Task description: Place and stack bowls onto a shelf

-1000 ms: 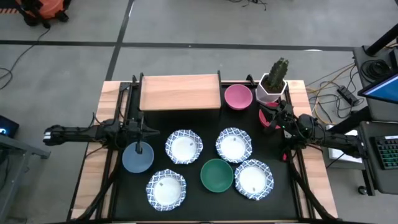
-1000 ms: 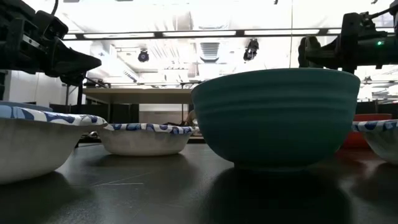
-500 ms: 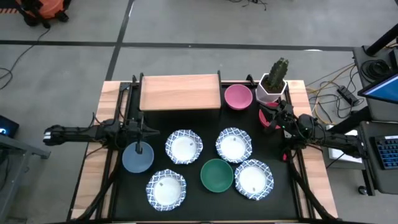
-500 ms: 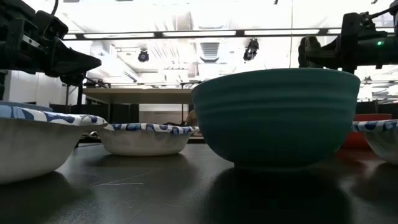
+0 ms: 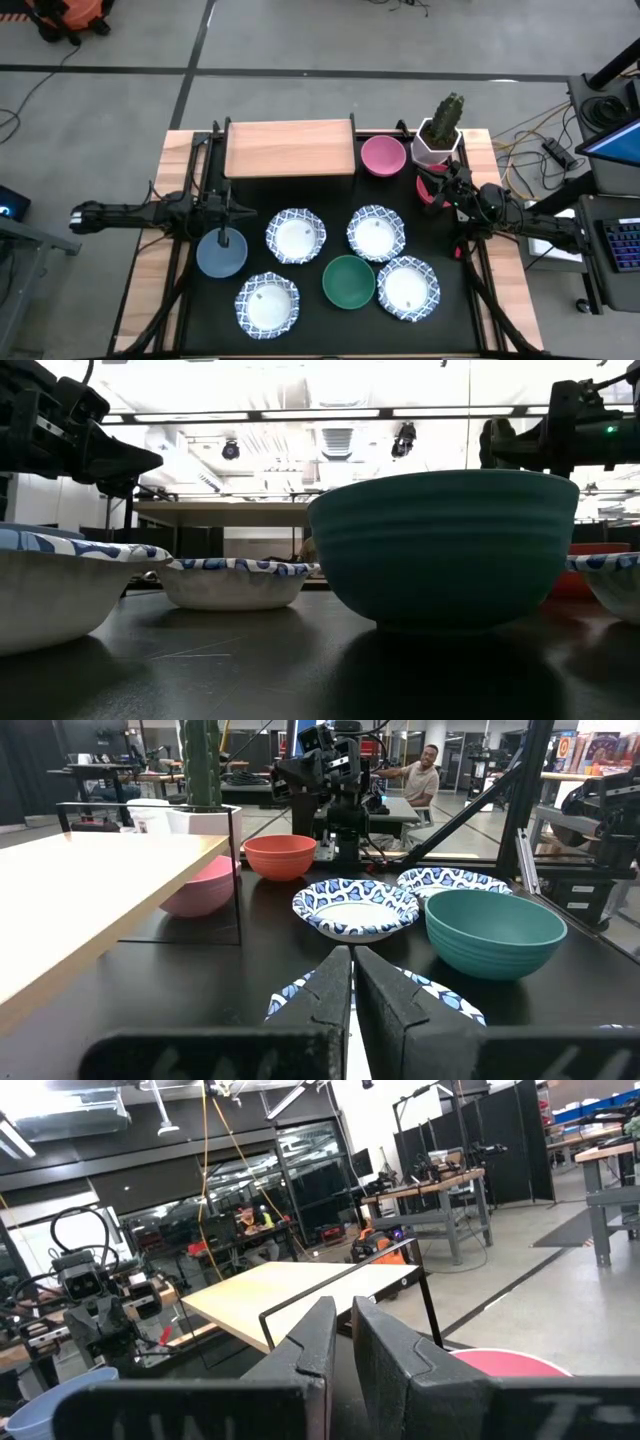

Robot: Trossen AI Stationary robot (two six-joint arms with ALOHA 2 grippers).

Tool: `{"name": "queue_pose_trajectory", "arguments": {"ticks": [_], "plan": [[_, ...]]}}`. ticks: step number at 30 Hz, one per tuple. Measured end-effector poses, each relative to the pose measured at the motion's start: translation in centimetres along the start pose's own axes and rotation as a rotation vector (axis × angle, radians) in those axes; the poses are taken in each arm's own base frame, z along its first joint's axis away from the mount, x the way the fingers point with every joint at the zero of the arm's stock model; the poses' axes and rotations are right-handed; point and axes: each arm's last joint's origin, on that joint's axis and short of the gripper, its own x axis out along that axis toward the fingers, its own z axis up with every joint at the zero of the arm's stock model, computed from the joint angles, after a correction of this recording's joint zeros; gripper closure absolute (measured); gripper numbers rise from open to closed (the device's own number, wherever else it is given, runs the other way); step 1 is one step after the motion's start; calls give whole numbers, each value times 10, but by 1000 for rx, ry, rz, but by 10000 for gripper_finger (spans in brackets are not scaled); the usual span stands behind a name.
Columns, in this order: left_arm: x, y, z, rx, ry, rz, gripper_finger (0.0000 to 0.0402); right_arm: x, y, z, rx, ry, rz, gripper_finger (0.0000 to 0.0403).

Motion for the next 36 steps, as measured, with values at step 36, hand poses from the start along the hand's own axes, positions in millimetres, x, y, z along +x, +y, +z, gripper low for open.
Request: {"name": "queue_pose_trajectory", "arguments": {"ticks": [36], "plan": [[0, 0, 23, -836, -223, -87, 402, 1, 3, 4, 382, 10, 78, 374]]}}
